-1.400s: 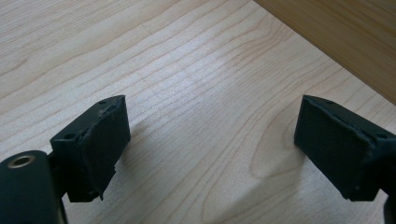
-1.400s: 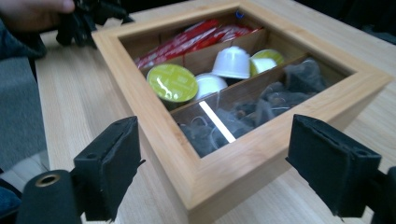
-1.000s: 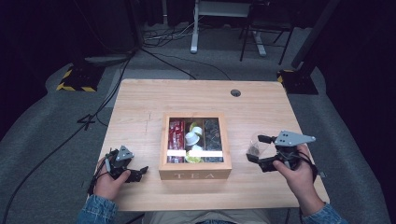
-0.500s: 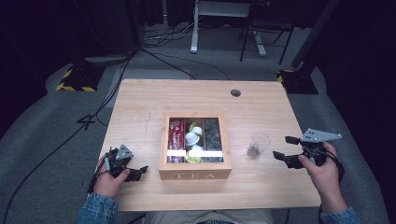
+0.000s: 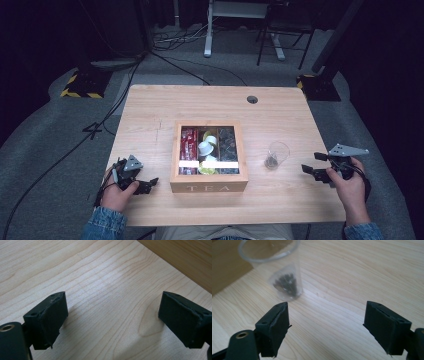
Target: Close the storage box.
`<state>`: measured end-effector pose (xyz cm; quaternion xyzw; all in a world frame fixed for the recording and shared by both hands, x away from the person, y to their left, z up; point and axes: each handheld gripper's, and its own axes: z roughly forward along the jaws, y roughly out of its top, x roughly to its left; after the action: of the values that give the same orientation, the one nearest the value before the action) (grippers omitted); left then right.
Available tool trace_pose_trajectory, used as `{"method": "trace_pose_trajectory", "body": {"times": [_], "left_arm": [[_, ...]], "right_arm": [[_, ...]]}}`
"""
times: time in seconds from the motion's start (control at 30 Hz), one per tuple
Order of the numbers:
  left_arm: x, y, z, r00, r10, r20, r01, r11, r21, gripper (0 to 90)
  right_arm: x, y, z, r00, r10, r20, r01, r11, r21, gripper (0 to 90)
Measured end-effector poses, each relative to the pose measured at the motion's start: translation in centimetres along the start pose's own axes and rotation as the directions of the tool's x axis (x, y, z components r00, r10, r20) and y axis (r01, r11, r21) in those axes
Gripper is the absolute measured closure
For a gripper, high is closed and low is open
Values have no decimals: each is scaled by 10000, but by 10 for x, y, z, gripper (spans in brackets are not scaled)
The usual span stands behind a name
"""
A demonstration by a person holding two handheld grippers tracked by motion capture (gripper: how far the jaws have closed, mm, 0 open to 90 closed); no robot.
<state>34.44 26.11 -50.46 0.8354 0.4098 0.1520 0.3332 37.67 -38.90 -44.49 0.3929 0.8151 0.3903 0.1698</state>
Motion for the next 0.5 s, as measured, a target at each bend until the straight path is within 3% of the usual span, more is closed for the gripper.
{"method": "trace_pose_trajectory", "body": {"times": [0.3,0.5], "left_arm": [[0,0,0,10000,-3,5,3,10000,4,92],[0,0,1,10000,-9,10,9,10000,-6,87]], "right_arm": [[-12,-23,18,9995,161,288,-176,9984,529,198],[-13,-32,27,9985,303,458,-329,9979,565,182]]}}
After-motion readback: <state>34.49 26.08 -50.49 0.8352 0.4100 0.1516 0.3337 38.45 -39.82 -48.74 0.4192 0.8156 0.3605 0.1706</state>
